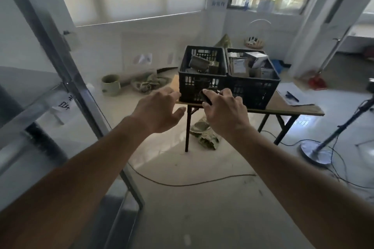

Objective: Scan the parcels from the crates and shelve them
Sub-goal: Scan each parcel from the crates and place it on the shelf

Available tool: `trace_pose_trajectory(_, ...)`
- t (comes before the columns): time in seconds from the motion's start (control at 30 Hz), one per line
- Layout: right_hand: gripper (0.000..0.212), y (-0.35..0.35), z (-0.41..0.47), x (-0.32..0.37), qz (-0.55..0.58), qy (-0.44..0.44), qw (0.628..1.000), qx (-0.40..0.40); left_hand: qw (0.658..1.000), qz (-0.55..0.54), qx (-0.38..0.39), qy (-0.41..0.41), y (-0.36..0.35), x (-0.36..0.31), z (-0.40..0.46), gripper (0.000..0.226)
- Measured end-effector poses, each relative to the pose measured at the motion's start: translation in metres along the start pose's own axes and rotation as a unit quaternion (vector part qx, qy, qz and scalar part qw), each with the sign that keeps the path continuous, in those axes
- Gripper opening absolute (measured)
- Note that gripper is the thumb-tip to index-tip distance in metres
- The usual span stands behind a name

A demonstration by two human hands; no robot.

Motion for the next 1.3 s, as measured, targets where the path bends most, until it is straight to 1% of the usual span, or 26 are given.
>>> trace_pose_trajectory(0.1,0.05,-0.006,0.044,-0.019,0.001,-0.027,1.0,-0.001,1.0,-0.009,-0.002,-0.03,-0.006,0.003,0.054,0.051)
trace_pose_trajectory(0.2,0.05,-0.014,0.091,-0.039,0.001,-0.043,0.999,0.007,0.999,-0.014,-0.003,-0.042,-0.015,0.005,0.11,0.052)
trace_pose_trajectory(0.43,0.051,-0.037,0.219,-0.099,0.005,-0.051,0.999,0.014,0.999,-0.008,0.022,-0.037,-0.049,0.003,0.248,0.049)
trace_pose_trajectory(0.67,0.051,-0.055,0.335,-0.142,0.019,-0.044,0.998,0.035,0.998,-0.032,0.047,-0.024,-0.075,0.015,0.369,0.045)
trace_pose_trajectory(0.93,0.051,-0.095,0.455,-0.161,0.019,-0.037,0.997,0.057,0.996,-0.036,0.08,0.005,-0.115,0.064,0.49,0.048)
trace_pose_trajectory(1.13,0.05,-0.135,0.554,-0.166,-0.002,-0.057,0.995,0.086,0.993,-0.057,0.099,-0.013,-0.156,0.107,0.594,0.046)
trace_pose_trajectory(1.3,0.051,-0.162,0.635,-0.167,-0.002,-0.079,0.992,0.1,0.986,-0.09,0.135,-0.029,-0.196,0.144,0.675,0.05)
Point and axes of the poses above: each hand's wrist, its own z-axis towards the middle knuckle, its own y-axis out of the back of the hand, x = y × z, the point moved 7 cm from there along z, towards the middle knuckle, and after that the axes turned 4 degrees about x, right-handed, at the moved point
